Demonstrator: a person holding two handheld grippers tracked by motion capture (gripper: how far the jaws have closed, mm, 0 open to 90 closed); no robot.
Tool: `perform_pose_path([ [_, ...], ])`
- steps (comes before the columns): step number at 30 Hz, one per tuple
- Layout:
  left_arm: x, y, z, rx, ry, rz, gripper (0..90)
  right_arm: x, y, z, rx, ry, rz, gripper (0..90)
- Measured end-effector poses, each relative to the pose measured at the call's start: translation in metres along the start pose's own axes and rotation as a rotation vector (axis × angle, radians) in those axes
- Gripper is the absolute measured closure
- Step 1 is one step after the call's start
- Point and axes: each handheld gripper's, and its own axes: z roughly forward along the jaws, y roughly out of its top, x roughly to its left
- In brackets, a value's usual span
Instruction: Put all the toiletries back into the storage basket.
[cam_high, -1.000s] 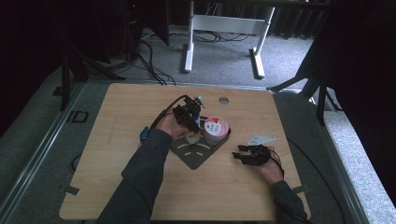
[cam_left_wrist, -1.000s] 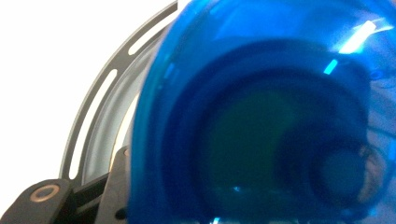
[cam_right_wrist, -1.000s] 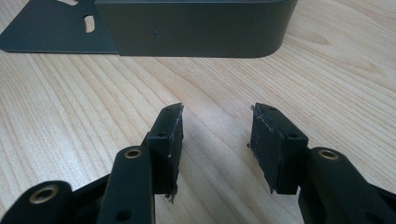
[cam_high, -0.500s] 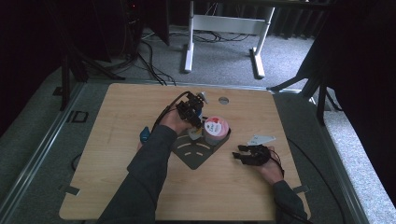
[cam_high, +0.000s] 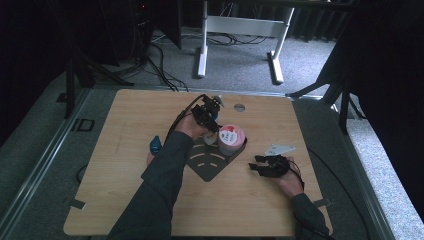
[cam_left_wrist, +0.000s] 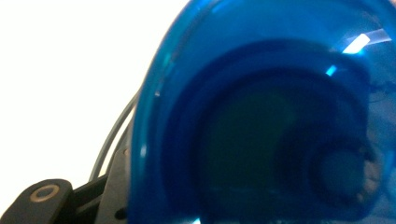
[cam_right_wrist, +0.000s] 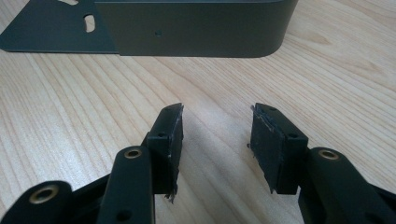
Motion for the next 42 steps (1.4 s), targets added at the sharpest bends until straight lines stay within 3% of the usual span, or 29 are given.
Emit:
perform_pose_path([
  [25, 0.009, 0.010, 0.024, -0.049, 0.020, -0.063, 55.4, 0.001, 0.001, 0.001, -0.001, 0.002, 0.001, 53.5],
  [42, 0.012, 0.012, 0.040, -0.035, 0.010, -0.101, 55.2, 0.000, 0.001, 0.002, -0.004, 0.004, 0.003, 53.4],
])
